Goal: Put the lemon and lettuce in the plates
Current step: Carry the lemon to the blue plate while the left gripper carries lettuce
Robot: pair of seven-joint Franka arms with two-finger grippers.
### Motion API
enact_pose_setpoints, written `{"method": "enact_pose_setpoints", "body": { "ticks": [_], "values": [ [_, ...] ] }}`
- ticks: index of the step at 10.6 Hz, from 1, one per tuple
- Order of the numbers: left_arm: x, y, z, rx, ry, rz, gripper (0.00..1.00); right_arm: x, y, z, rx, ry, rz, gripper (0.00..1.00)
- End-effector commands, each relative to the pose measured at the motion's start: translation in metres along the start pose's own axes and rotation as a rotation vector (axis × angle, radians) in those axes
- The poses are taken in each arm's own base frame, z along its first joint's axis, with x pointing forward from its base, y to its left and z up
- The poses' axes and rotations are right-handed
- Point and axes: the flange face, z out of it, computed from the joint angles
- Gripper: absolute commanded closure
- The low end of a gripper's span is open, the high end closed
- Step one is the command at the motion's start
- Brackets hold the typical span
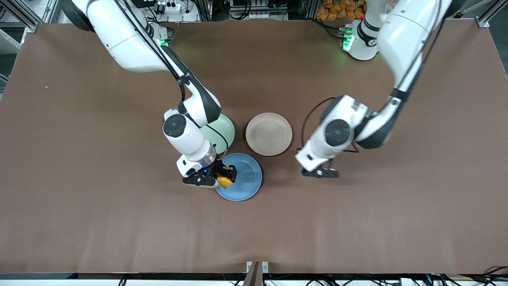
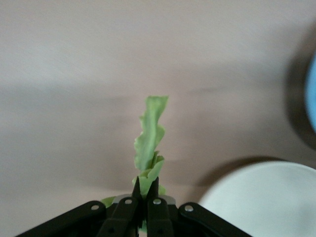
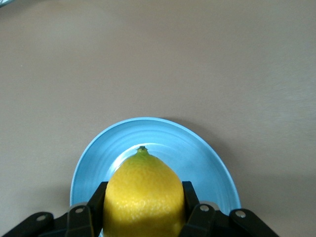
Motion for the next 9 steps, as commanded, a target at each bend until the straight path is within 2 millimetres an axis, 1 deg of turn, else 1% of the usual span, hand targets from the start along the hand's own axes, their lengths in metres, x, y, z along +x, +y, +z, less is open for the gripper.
{"method": "enact_pose_setpoints", "body": {
  "ticks": [1, 2, 3, 4, 6, 7, 8, 9],
  "values": [
    [-0.020, 0.032, 0.002, 0.006, -0.011, -0.046, 1.00, 0.000, -0.002, 0.017, 0.013, 0.018, 0.007, 1.00],
    [-0.032, 0.052, 0.006, 0.010, -0.014, -0.050, 1.00, 0.000, 0.001, 0.021, 0.009, 0.014, 0.009, 0.92],
    [-0.047, 0.073, 0.014, 0.017, -0.025, -0.048, 1.00, -0.002, 0.001, 0.023, 0.007, 0.011, 0.008, 0.63],
    [-0.059, 0.090, 0.021, 0.024, -0.032, -0.052, 1.00, -0.003, 0.001, 0.024, 0.006, 0.009, 0.008, 0.01],
    [-0.079, 0.116, 0.028, 0.032, -0.037, -0.041, 1.00, 0.000, 0.002, 0.022, 0.009, 0.012, 0.014, 0.00],
    [-0.085, 0.123, 0.029, 0.032, -0.038, -0.034, 1.00, 0.001, 0.001, 0.020, 0.013, 0.013, 0.019, 0.00],
    [-0.089, 0.128, 0.028, 0.024, -0.047, -0.037, 0.52, 0.004, 0.002, 0.017, 0.017, 0.016, 0.026, 0.00],
    [-0.089, 0.129, 0.029, 0.024, -0.047, -0.037, 0.01, 0.009, 0.001, 0.012, 0.019, 0.017, 0.037, 0.00]
  ]
}}
